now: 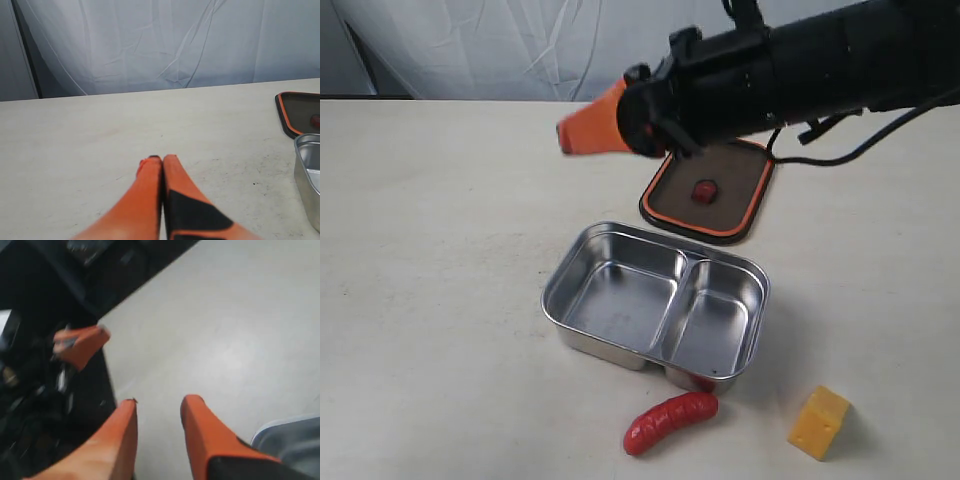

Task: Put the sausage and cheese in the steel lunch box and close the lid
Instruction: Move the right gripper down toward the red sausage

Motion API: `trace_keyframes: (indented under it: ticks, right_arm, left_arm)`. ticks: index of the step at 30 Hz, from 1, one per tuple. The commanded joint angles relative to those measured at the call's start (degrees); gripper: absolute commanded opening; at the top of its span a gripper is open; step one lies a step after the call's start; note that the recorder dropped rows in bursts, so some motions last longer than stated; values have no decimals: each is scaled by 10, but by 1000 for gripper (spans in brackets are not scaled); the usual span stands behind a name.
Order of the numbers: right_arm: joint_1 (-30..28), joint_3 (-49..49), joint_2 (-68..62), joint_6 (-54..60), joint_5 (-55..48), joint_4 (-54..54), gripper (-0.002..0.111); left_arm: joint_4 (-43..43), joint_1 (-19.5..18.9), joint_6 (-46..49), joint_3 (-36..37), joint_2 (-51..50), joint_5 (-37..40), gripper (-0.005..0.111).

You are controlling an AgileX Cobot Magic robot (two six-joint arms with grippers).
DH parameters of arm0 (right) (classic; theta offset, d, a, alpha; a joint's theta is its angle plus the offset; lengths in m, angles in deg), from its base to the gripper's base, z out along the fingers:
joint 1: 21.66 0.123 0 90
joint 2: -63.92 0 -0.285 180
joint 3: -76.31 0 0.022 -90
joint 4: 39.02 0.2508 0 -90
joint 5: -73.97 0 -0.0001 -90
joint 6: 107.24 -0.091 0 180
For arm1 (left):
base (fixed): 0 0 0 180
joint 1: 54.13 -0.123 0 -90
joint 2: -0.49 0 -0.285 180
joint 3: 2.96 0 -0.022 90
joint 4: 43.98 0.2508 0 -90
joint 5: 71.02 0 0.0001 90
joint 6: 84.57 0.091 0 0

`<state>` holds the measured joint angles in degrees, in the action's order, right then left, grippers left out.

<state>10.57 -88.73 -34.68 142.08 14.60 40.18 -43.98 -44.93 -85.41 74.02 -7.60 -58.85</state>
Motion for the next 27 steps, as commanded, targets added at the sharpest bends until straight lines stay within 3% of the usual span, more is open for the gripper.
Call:
trace_keyframes:
  ticks: [1,4,9,12,19,27]
  right_arm:
    - [-1,2,3,-155,-106,-177,33]
    - [-1,2,3,-311,-82,-340,33]
    - [-2,2,3,-578,53,-602,33]
    - [-2,2,3,-684,124,-700,33]
    - [-1,19,10,-720,126,-671,33]
    - [-1,203,173,-730,195,-625,33]
  left_arm:
    - [-4,-1,0,2,3,-5,0]
    - [-4,-1,0,2,3,-5,0]
    - [-4,-1,0,2,3,-5,0]
    - [-4,-1,0,2,3,-5,0]
    - [-4,-1,0,2,3,-5,0]
    - [-4,-1,0,2,3,-5,0]
